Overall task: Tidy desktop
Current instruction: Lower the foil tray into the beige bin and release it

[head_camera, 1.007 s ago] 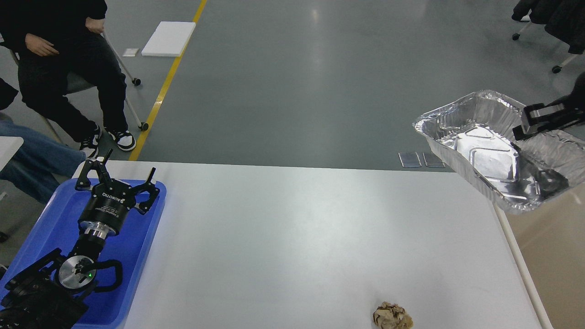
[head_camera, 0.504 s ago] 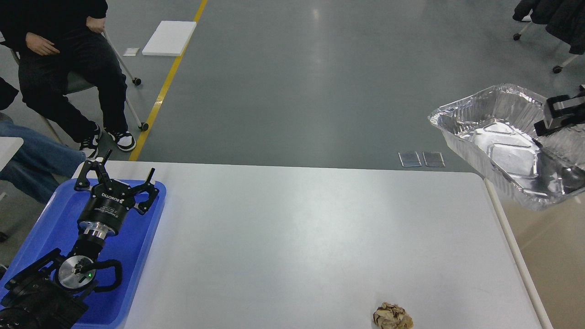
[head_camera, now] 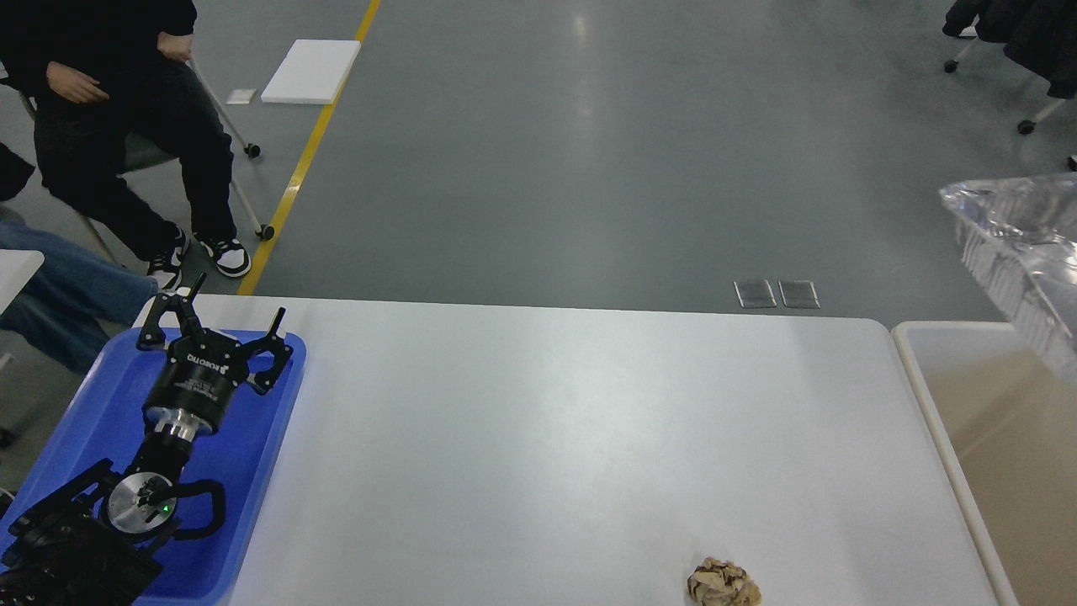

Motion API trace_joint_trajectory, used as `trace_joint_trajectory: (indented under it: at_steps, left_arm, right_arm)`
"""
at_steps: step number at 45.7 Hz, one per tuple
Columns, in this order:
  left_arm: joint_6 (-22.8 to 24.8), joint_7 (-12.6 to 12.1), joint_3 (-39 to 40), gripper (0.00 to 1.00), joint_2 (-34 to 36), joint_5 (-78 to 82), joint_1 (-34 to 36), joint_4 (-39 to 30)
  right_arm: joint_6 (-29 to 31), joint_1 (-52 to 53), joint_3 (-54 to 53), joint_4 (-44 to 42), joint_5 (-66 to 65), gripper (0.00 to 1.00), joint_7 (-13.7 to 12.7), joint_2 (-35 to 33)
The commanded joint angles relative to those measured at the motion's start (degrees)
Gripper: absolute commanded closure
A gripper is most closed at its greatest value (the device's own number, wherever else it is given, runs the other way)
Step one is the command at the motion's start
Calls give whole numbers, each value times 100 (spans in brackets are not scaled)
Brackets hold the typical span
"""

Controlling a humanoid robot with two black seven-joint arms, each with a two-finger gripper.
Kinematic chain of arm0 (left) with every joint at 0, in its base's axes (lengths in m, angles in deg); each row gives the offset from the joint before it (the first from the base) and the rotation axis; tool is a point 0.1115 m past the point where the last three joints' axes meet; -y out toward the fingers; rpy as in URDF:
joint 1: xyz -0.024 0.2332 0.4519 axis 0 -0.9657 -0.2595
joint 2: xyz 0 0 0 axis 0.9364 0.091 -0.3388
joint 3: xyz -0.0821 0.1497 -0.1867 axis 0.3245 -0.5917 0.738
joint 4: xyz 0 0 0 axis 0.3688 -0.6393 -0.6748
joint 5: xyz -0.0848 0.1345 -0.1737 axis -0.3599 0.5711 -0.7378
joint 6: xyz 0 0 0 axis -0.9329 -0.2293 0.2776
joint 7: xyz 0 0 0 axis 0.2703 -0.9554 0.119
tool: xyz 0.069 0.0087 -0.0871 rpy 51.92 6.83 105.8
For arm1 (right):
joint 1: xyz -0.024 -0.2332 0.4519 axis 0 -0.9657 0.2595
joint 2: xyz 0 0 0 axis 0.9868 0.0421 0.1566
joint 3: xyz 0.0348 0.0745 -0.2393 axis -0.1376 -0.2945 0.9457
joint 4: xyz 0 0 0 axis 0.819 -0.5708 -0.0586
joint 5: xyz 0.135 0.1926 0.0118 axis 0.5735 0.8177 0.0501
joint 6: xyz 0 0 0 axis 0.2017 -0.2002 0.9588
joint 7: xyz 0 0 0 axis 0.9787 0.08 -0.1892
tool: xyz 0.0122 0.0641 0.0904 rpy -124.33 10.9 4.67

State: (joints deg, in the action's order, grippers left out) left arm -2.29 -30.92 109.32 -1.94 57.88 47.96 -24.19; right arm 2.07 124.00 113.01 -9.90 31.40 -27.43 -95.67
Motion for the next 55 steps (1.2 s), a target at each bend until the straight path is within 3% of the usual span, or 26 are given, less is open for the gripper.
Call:
trace_joint_trajectory:
  at_steps: [1,12,20,39,55]
  left_arm:
    - [-1,-1,0,1,0,0,0,0]
    - [-1,-1,0,1,0,0,-9,0]
    - [-1,-1,0,1,9,0,-9,9]
    - [-1,-1,0,1,0,0,-9,9]
    - [-1,-1,0,1,0,0,-9,9]
  right_arm:
    - [-186,-1019,-315,-778,61,100,-4,-522]
    - [-774,-2056,-631,-1095,96,100,-4,-821]
    - [-1582,-3005,-728,-1174,614,100,5,-769]
    - [-3121,-5739,-2248,-1658,1133,100,5,-154]
    - [-4659,-7927,-3127,-2659,1142,100,14,1059]
